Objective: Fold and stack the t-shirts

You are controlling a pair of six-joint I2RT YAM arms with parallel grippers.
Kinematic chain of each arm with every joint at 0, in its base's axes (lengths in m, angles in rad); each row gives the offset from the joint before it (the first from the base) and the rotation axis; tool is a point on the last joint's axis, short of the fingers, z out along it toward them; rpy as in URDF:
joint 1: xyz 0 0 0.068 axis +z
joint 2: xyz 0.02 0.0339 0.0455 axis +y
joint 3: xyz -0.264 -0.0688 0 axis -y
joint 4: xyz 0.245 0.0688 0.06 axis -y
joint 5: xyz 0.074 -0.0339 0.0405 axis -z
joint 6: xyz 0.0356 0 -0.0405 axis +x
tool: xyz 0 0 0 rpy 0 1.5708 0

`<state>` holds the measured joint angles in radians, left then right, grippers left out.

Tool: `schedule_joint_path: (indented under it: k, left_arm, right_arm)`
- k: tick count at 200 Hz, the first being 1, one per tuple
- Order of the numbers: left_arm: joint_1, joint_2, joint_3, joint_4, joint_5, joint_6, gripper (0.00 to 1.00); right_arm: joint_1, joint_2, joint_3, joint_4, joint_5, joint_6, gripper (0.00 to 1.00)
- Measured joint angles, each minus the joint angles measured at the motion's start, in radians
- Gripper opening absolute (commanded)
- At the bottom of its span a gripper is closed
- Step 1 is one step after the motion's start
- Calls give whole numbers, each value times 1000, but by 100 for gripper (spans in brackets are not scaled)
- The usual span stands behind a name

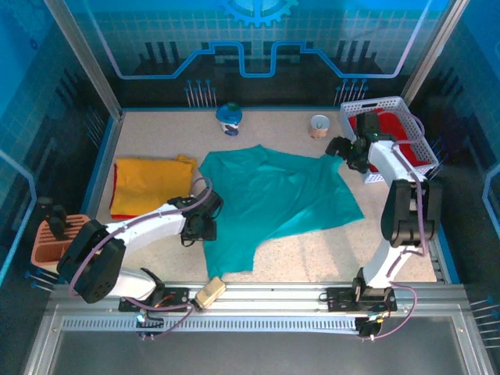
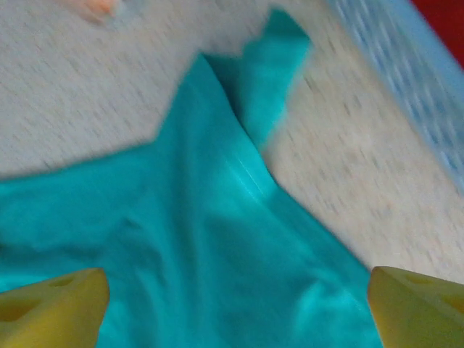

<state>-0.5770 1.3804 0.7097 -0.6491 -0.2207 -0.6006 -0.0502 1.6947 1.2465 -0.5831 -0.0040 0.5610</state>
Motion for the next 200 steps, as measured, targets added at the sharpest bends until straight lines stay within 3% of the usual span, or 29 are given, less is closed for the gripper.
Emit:
schedule_joint_path:
  k: [58,97,135,147,192,200]
  left_arm:
    - [45,-51,19,-4,21,19,58]
    - [45,-80,21,-3,36,23,58]
    - [45,-88,11,2,56,23,63]
    - [47,-97,3,1,62,23,66]
    - [55,-124,-9,11,89,23,68]
    - [55,-124,-13,20,98,22,68]
  right_arm:
    - [-163,-216,-422,-21,-11,71,71]
    - [-174,-296,-496,-22,-22,121,64]
    - [-180,-243,-500,24,-39,151,56]
    - [-180,-208,-500,34,-42,154,48]
    - [-209,-201,-496,-6,-16,161,0]
    - [-210,-201,-496,7,-33,155,0]
